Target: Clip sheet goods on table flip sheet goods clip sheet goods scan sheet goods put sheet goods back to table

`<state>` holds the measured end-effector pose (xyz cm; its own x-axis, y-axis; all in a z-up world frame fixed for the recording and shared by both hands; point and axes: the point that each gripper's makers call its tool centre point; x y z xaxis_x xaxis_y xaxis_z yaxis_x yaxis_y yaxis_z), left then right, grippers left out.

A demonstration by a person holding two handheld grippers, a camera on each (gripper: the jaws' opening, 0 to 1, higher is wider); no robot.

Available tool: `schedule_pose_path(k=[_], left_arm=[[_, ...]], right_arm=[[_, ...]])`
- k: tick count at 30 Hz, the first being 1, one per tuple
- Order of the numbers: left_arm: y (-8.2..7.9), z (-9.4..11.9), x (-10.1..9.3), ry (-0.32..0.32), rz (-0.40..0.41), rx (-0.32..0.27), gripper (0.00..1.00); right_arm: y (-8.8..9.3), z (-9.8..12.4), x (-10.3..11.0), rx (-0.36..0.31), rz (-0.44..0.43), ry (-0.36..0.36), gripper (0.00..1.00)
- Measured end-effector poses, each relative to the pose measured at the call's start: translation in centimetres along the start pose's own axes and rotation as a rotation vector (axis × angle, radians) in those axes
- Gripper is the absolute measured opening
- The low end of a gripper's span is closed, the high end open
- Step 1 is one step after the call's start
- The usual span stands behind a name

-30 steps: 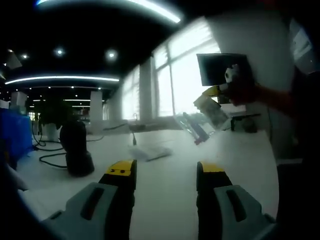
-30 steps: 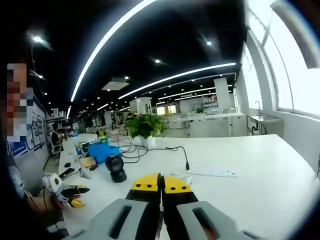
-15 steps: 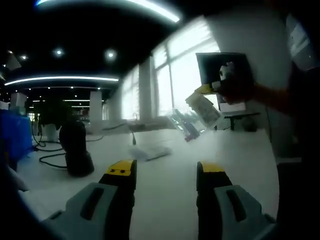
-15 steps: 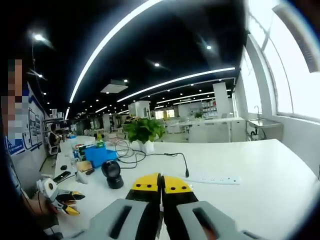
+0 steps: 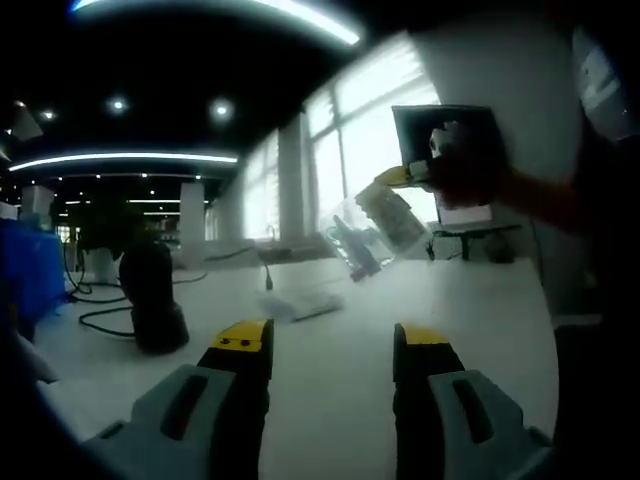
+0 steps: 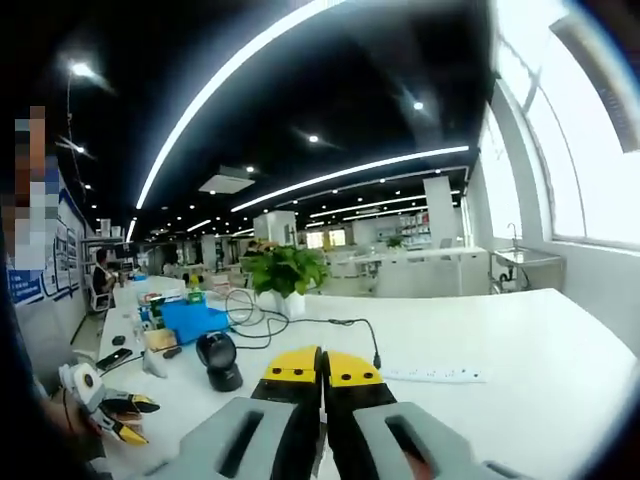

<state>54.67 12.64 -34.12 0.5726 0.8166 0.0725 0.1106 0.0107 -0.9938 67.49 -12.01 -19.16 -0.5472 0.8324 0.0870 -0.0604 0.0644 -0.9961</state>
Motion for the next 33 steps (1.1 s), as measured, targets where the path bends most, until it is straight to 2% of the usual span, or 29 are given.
schedule_pose_path(k=[7,16,24,33], left_arm=[[0.3,-0.1,0.1,-0.008,-0.009,0.018,0.4],[0.0,0.0,0.1,-0.01,-0.003,0.006,0.4],[-0.1,0.0,0.0,-0.003,0.006,-0.002,0.4],[0.6,0.0,0.0,-0.005,0.013,0.039,0.4]], right_arm=[[-0.4,-1.7,0.7,-0.025,0.008,-0.003,0.0],[-0.6,-3.7,2.6,-0.057,0.022,0.008,0.0],[-0.3,-5.9,3.8,-0.071,-0.008,0.0,0.0],[0.1,-8.1,4.1,-0.077,-0.033,0.019,0.0]])
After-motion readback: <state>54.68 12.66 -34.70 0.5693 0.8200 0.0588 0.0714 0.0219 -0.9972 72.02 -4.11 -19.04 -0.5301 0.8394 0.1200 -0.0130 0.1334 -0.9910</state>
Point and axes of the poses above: the point that each gripper's makers call its tool centre point, and the gripper's own axes: z roughly backward along the fingers, x roughly to its left, y roughly out of its underside, and after that the axes turned 4 degrees about -y, right-handed
